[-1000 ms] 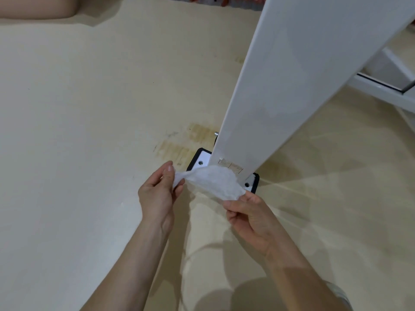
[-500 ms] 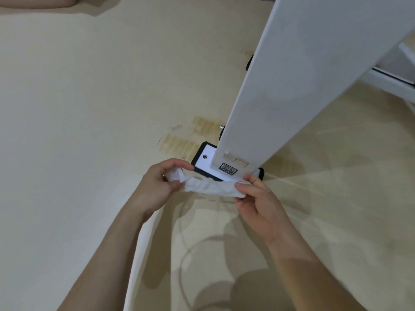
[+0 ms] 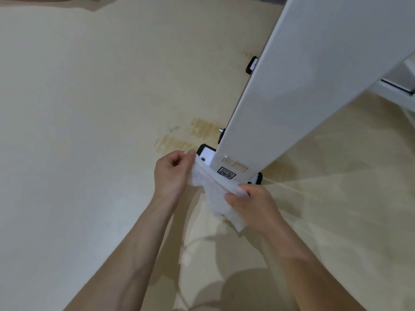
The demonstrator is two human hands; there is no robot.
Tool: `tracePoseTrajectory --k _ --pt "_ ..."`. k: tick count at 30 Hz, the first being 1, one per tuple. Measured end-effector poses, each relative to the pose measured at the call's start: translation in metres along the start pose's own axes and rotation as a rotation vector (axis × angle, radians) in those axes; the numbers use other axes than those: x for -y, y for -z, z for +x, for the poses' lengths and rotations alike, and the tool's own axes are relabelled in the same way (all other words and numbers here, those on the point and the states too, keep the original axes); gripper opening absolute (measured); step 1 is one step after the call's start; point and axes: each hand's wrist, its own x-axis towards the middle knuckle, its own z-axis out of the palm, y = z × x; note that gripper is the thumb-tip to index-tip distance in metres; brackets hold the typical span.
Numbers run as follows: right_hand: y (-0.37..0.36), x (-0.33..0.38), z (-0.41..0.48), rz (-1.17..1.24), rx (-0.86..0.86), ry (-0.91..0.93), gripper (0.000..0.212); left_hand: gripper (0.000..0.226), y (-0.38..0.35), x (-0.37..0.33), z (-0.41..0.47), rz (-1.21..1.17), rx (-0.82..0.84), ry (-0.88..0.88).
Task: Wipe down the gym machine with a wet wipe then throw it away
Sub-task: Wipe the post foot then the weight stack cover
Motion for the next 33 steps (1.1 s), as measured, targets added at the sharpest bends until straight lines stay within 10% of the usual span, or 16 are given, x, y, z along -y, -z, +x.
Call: tracePoseTrajectory --k 11,18,24,33 --pt "0.031 0.003 0.026 -0.032 -0.427 -0.145 0.032 0.021 -0.064 -0.007 0.029 0.290 -0.063 -0.201" --pt "0.018 0.011 0.048 0.868 -0.372 -0.549 0.020 0.007 -0.063 0.012 0.006 0.130 -0.140 -0.110" --pt "0.016 0.005 0.021 0.711 -0.295 -0.213 0.030 0.067 -0.055 0.016 -0.031 0.349 0.230 -0.220" --pt "0.024 0.023 0.008 0.533 -0.556 0.134 0.044 0.042 -0.043 -0.028 -0.022 0.494 0.153 -0.394"
